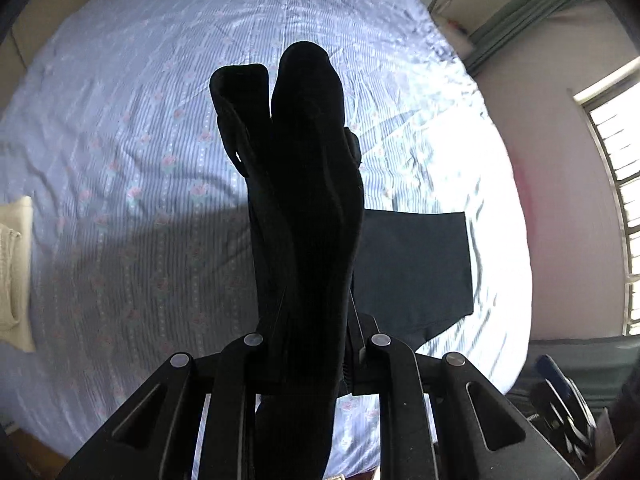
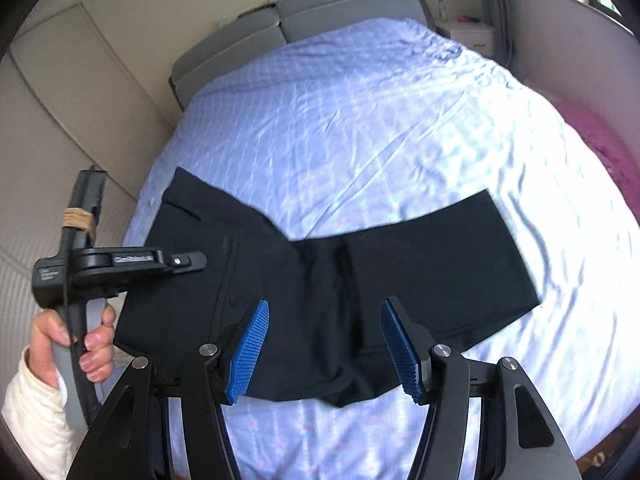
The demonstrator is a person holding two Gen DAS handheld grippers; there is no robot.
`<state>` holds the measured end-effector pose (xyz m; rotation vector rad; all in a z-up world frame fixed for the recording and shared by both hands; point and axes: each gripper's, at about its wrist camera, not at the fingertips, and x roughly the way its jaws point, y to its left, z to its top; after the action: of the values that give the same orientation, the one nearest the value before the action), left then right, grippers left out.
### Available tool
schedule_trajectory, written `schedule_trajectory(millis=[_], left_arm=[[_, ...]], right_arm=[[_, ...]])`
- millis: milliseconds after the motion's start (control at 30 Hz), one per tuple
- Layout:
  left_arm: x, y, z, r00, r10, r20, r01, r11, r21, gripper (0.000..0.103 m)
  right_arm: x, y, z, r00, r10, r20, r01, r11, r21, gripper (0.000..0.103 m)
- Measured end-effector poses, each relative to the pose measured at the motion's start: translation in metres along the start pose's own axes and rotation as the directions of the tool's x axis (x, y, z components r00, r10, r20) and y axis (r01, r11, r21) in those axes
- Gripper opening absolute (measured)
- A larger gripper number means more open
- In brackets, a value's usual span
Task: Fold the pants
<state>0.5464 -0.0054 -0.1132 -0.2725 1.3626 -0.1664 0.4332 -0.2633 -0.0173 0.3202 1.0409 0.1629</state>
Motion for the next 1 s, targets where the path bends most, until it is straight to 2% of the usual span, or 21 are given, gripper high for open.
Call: schedule_trajectory(millis=[167,333,467,733,900,1000], left_arm=[[0.018,-0.056,0.013,0.996,0.088,-0.027,-0.088,0.996,-0.006,0.019],[0.055,-0.119,0.019,0.979,0.191,-0.066,-0.191,0.982,0.002,0.019],[0.090,-0.149,0.022,0.969,0.224,-0.109,-0.228,0.973,-0.023,0.019],[0.179,-0.223,0.029,0.928,0.308,-0.209,-0.313,0.950,0.009,0.019],[0.233,-0.262,0.030,0.901,0.359,-0.244,-0.351,0.933,0.078,0.021],[0.261,-0.277,0.033,0.890,0.373,-0.261,-0.358,0.928,0.102,0.024]], right_arm=[[-0.014,-0.045,0.016,1.000,0.023,0.006,-0.023,1.000,0.010,0.060],[-0.014,-0.096,0.026,0.998,0.058,-0.020,-0.057,0.998,0.035,0.060],[-0.004,-0.145,0.035,0.997,0.069,-0.043,-0.066,0.996,0.057,0.060],[0.016,-0.245,0.034,0.995,0.049,-0.086,-0.032,0.981,0.190,0.060],[0.030,-0.289,0.028,0.994,0.041,-0.105,-0.012,0.965,0.263,0.060],[0.037,-0.307,0.025,0.993,0.028,-0.114,0.006,0.958,0.287,0.060]])
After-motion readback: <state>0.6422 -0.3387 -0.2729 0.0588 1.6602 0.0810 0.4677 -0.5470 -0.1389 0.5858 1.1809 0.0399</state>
